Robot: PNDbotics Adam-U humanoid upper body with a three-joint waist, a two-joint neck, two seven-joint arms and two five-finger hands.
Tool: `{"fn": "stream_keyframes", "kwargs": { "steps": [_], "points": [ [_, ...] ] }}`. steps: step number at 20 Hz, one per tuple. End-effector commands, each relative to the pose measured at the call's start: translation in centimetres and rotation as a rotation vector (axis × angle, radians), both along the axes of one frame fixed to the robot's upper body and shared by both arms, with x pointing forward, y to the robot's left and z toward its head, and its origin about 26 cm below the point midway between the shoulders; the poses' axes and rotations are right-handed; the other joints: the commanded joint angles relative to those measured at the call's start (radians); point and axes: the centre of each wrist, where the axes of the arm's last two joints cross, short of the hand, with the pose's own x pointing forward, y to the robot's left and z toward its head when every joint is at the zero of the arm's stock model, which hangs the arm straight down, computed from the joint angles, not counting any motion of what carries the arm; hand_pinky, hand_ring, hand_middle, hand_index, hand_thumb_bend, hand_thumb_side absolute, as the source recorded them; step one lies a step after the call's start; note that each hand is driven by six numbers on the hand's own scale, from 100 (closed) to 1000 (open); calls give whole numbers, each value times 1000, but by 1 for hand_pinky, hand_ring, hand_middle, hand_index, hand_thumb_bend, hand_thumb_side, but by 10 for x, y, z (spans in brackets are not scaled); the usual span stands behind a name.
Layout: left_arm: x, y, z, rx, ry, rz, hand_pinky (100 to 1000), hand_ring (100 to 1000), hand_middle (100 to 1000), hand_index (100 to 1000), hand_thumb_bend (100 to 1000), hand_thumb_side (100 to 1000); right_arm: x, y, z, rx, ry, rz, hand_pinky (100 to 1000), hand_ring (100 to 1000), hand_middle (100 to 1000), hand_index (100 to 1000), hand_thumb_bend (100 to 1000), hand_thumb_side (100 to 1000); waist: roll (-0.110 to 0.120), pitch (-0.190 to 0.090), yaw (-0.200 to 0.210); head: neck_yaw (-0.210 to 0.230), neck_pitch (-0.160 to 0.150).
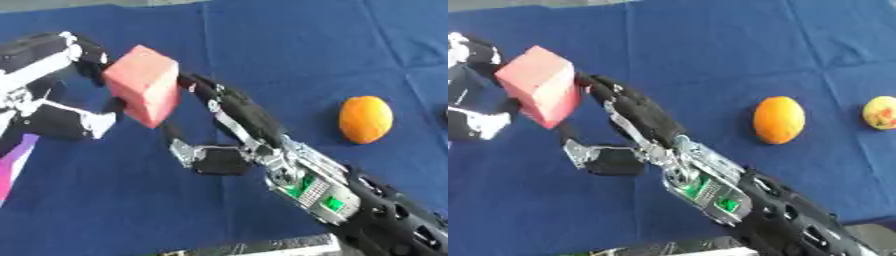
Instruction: Pick up the objects with one hand, pass them to the other hand, and then place them into the box on the other side of the table.
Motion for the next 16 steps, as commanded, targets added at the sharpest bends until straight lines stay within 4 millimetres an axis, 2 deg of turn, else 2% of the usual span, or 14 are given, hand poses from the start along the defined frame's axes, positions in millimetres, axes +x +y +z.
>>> {"fn": "stream_keyframes", "kwargs": {
  "steps": [1, 5, 10, 14, 16],
  "points": [
    [-4, -6, 10, 6, -32, -15, 807, 742, 686, 865, 404, 374, -8, 6, 10, 15, -29, 68, 885, 904, 873, 1000, 100, 712, 2, -18, 0, -1, -13],
    [-5, -9, 9, 64, -11, -2, 837, 794, 752, 940, 528, 476, -10, 5, 13, 24, -32, 83, 885, 904, 873, 1000, 100, 712, 4, -19, -1, 0, -13],
    [-6, -14, 13, 110, 3, -10, 861, 815, 775, 997, 605, 504, -11, 5, 14, 25, -23, 91, 885, 905, 874, 1000, 100, 712, 3, -21, 0, -1, -11],
    [-6, -17, 16, 100, -11, -20, 854, 807, 771, 995, 610, 497, -12, 4, 15, 25, -19, 95, 885, 904, 874, 1000, 100, 712, 4, -21, 1, 0, -10],
    [-6, -18, 18, 77, -22, -31, 836, 790, 740, 931, 535, 476, -12, 4, 15, 25, -19, 96, 885, 904, 874, 1000, 100, 712, 3, -19, 0, 0, -9]
  ]
}}
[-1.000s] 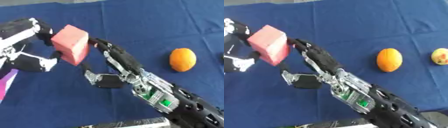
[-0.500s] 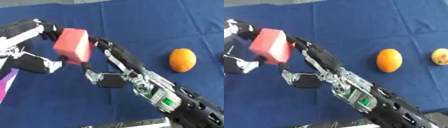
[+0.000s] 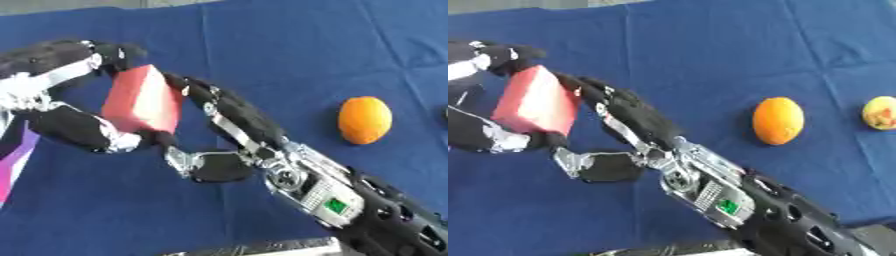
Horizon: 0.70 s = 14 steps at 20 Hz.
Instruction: Pick up the objects with one hand, pass them to the other hand, and then place them into the box on the other side of the table.
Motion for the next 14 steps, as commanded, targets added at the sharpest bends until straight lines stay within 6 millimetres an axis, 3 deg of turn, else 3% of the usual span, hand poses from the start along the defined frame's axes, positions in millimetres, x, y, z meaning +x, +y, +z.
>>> {"fn": "stream_keyframes", "kwargs": {
  "steps": [1, 3, 5, 9, 14],
  "points": [
    [-4, -2, 11, -37, -46, -25, 827, 779, 713, 897, 499, 462, -4, 1, 8, 8, -23, 22, 885, 904, 874, 1000, 100, 712, 0, -19, 1, 0, -7],
    [-4, -2, 11, -63, -49, -31, 802, 740, 647, 827, 445, 432, -4, 1, 8, 7, -23, 21, 885, 904, 874, 1000, 100, 712, 0, -18, 0, 0, -7],
    [-4, -2, 11, -95, -54, -37, 745, 631, 513, 685, 328, 367, -3, 1, 8, 7, -23, 20, 886, 904, 874, 1000, 100, 712, 0, -17, 0, 0, -7],
    [-4, -1, 10, -144, -54, -57, 701, 552, 406, 542, 113, 274, -2, 0, 7, 7, -21, 15, 886, 905, 875, 1000, 100, 712, -1, -16, -1, 1, -7],
    [-4, 1, 8, -160, -46, -52, 674, 514, 360, 432, 100, 148, -1, -1, 7, 5, -22, 5, 891, 912, 882, 1000, 100, 715, -1, -17, -2, 2, -6]
  ]
}}
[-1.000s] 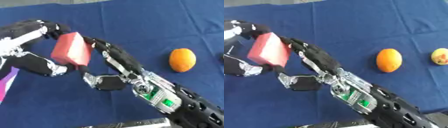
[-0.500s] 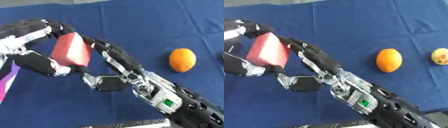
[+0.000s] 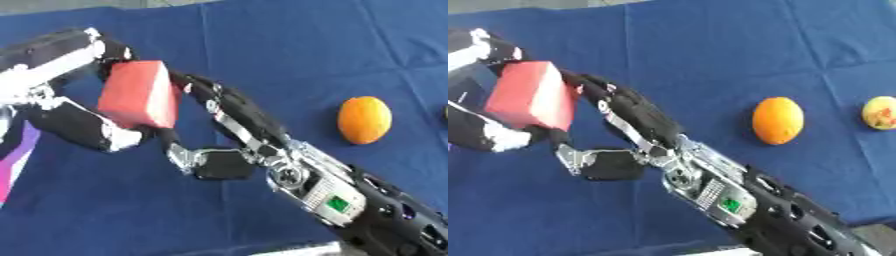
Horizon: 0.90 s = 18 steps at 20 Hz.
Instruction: Pick up the objects with one hand, pass them to the other hand, and then place them into the box on the other side of the table.
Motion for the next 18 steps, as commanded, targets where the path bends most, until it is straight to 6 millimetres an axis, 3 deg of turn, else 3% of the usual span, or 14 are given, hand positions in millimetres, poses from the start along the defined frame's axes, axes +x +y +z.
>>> {"fn": "stream_keyframes", "kwargs": {
  "steps": [1, 8, 18],
  "points": [
    [-3, 3, 8, -17, -30, 6, 669, 510, 354, 423, 100, 126, -2, 1, 5, 1, -20, 6, 893, 916, 886, 1000, 100, 716, -1, -17, 0, 2, -7],
    [-2, 10, 6, -35, -19, 57, 651, 478, 306, 385, 100, 100, 0, -2, 6, -4, -29, -53, 907, 942, 919, 1000, 100, 731, 1, -18, -1, 3, -9],
    [1, 35, 3, -62, -41, 117, 654, 455, 275, 364, 136, 100, 3, -5, 3, -8, -10, -156, 909, 954, 933, 1000, 100, 732, 2, -19, 1, 2, -3]
  ]
}}
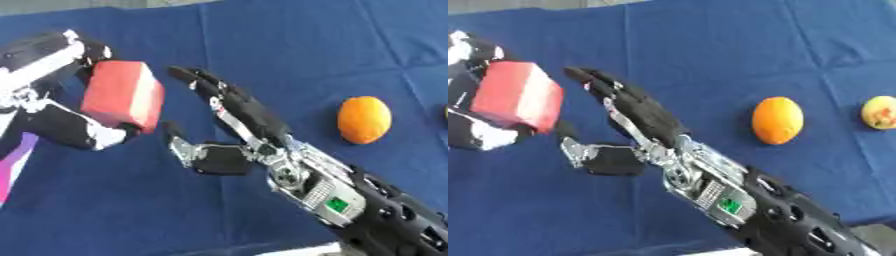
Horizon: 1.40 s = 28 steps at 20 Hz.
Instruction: Pick up the objects with one hand, pass them to the other hand, and then place them into the box on the other side of the table.
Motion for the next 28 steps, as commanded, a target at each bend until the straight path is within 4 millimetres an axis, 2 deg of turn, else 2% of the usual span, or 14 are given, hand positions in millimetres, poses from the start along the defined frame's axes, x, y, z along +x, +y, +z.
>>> {"fn": "stream_keyframes", "kwargs": {
  "steps": [1, 5, 8, 11, 14, 17, 22, 28],
  "points": [
    [-2, 13, 12, -7, -58, 24, 654, 455, 274, 363, 129, 100, 1, -3, 5, -7, -18, -30, 910, 954, 933, 1000, 100, 731, 1, -19, 2, 3, -4],
    [-2, 34, 14, -38, -114, 94, 655, 457, 273, 364, 116, 100, 0, -4, 5, -26, -17, -25, 910, 953, 933, 1000, 100, 732, -4, -18, 4, 26, -4],
    [-4, 63, 14, -71, -178, 234, 659, 462, 276, 367, 107, 100, -2, -7, 9, -25, -25, -17, 906, 948, 927, 1000, 100, 732, -9, -17, 8, 74, -9],
    [-7, 87, 12, -92, -210, 383, 662, 469, 281, 372, 100, 100, -7, -10, 14, -12, -29, -1, 905, 940, 918, 1000, 100, 719, -17, -20, 8, 141, -17],
    [-8, 108, 7, -101, -209, 525, 666, 480, 292, 383, 100, 100, -12, -16, 23, 19, -38, 18, 907, 927, 907, 992, 100, 677, -26, -22, 6, 200, -31],
    [-2, 130, 0, -108, -198, 647, 665, 482, 294, 384, 100, 100, -15, -22, 31, 54, -49, 22, 907, 923, 902, 979, 100, 636, -34, -23, 3, 237, -38],
    [12, 167, -14, -138, -176, 808, 667, 490, 306, 399, 100, 100, -12, -31, 33, 105, -67, 16, 905, 917, 890, 959, 100, 604, -47, -22, 1, 275, -35],
    [30, 201, -29, -123, -166, 914, 691, 532, 408, 500, 100, 100, -11, -32, 36, 155, -90, 58, 900, 907, 882, 952, 100, 595, -59, -20, -3, 298, -37]
  ]
}}
